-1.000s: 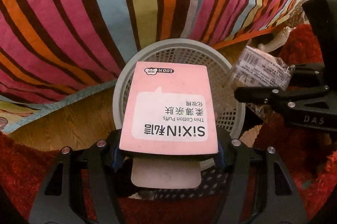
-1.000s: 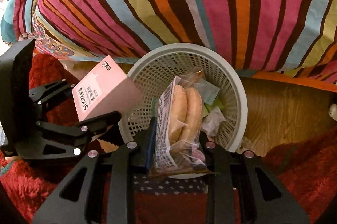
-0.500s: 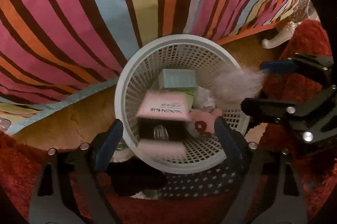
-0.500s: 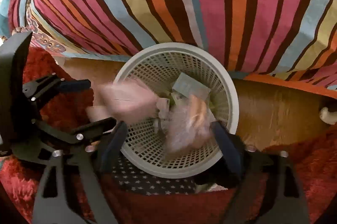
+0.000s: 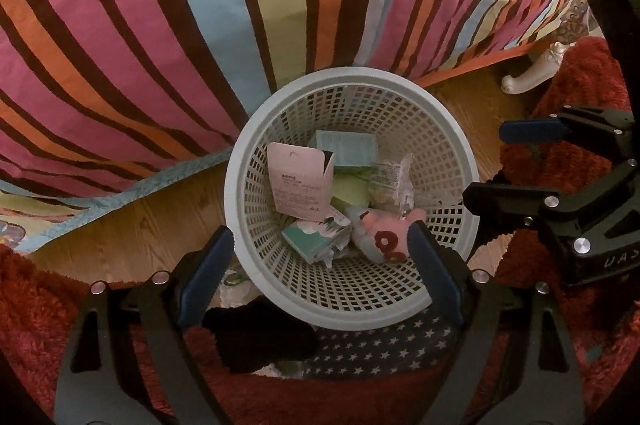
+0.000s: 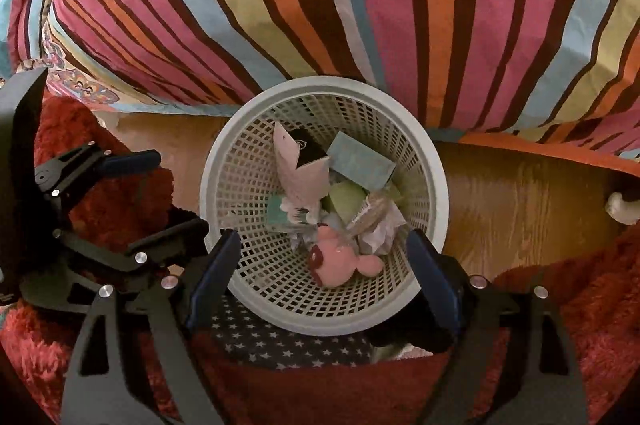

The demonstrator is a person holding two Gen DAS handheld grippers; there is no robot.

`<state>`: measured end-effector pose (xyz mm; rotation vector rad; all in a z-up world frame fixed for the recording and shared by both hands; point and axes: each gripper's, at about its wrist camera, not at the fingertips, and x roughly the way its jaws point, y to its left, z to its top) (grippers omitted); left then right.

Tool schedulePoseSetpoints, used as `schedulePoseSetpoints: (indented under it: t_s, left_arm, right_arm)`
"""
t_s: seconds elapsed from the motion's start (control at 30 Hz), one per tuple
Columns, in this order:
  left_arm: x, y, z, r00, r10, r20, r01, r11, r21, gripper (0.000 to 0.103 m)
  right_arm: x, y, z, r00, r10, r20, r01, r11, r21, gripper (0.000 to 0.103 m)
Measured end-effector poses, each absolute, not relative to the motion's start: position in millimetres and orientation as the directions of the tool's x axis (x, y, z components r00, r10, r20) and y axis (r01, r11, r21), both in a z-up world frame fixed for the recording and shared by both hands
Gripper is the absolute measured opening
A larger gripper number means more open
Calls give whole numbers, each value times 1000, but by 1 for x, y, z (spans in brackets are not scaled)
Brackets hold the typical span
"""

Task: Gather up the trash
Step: 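Grasp pink plush bunny with left tool while right tool grasps crumpled white paper, drop both in basket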

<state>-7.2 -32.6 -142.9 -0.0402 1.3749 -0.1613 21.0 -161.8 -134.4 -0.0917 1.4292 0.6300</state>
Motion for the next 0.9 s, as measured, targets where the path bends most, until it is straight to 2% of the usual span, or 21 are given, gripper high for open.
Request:
schedulePoseSetpoints:
  t_s: [0.37,0.57,0.67,0.8,0.9]
  left_arm:
    - [1,-30,-151,175,-149,-973,75,988,-138,86]
    - [8,-16,-140,227,-169,-959,27,986,-167,86]
    - [9,-4,-111,324,-150,-934,6,988,-157,86]
    - [18,17,-42,475,-179,-862,21,981,-192,86]
    - [37,33,21,619,-114,-777,52,993,-104,86]
  right_arm:
    - [25,-153,-142,-10,323,-946,-465,836,291,81]
    - [28,-156,-114,150,312,-938,-485,850,205,81]
    - [31,-164,-89,237,343,-909,-475,857,199,81]
    - [39,-175,-25,367,457,-810,-483,838,253,81]
    - [63,-174,27,514,457,-726,-504,846,175,81]
